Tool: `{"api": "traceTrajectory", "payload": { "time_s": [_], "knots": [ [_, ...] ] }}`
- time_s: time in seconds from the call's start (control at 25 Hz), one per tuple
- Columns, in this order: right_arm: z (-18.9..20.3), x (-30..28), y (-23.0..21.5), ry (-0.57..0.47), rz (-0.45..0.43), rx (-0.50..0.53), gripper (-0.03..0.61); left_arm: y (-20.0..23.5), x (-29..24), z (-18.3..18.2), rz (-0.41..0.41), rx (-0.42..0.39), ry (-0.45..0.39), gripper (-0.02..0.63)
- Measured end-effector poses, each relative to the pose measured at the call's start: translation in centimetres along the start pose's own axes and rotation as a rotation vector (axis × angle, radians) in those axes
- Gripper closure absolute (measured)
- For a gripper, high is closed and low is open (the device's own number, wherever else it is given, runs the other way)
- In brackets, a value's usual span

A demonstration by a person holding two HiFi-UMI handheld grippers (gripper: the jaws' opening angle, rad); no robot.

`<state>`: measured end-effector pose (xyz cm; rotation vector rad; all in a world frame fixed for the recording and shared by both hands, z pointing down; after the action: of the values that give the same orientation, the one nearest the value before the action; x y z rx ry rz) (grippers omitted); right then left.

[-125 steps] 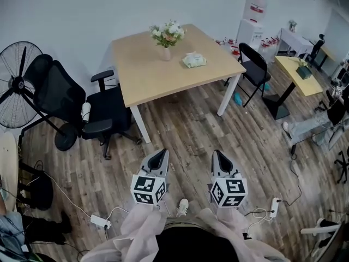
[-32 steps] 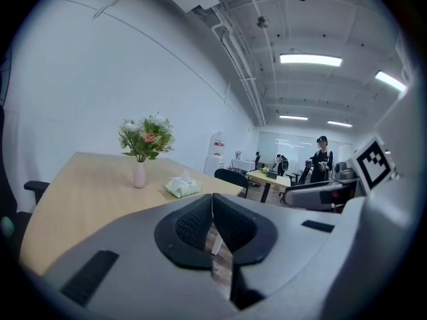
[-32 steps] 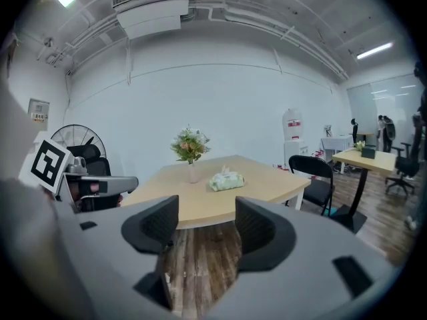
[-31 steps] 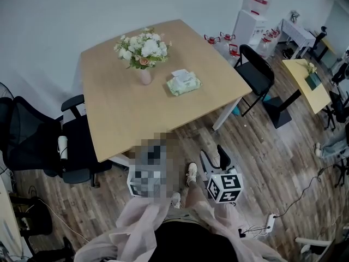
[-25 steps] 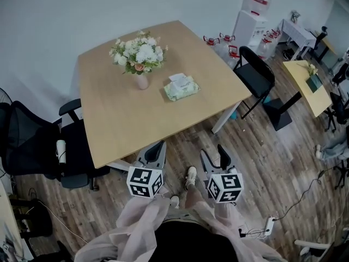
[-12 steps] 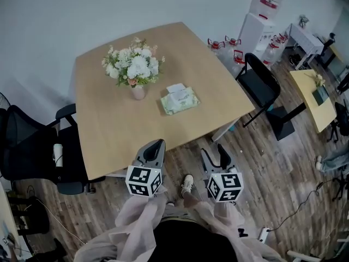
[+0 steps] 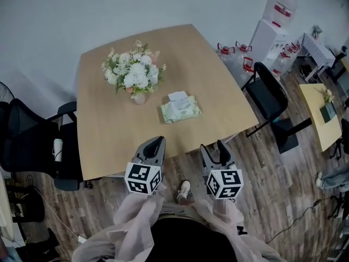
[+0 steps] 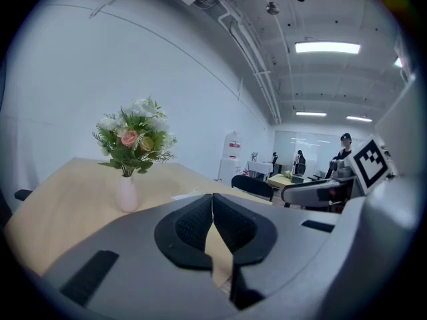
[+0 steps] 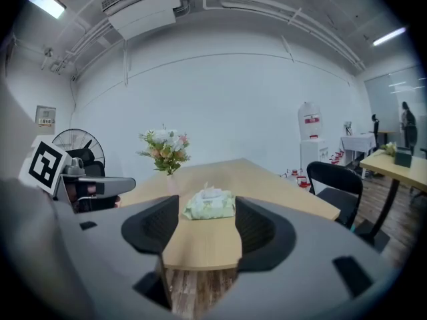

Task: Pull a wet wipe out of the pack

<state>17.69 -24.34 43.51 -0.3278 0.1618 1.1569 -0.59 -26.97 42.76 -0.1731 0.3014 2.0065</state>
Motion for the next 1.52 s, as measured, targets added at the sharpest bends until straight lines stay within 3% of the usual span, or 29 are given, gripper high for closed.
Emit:
{"api": "traceTrajectory", "payload": {
  "time_s": [0.76,1.52],
  "knots": [
    [0.3,-5.4,-1.8,0.031,-0.166,-0.001,0.313,1.1,-2.8,1.3,-0.131,0.029,0.015,0.601],
    [0.1,-14.2,-3.3,0.122,-0.227,0.019,0.324,5.5,-9.1,1.7,-0.161,0.080,0.067,0.601]
  ]
}}
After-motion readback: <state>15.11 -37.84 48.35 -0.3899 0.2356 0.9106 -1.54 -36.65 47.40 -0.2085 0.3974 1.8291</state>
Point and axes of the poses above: the fingertips, and each gripper's own axes: x backward along the fingers, y to its left, z out of its underside, the point moved 2 cm from there along x, backward along the fingers, and after that the axes turned 6 degrees about -z, right-handed, at the moved point
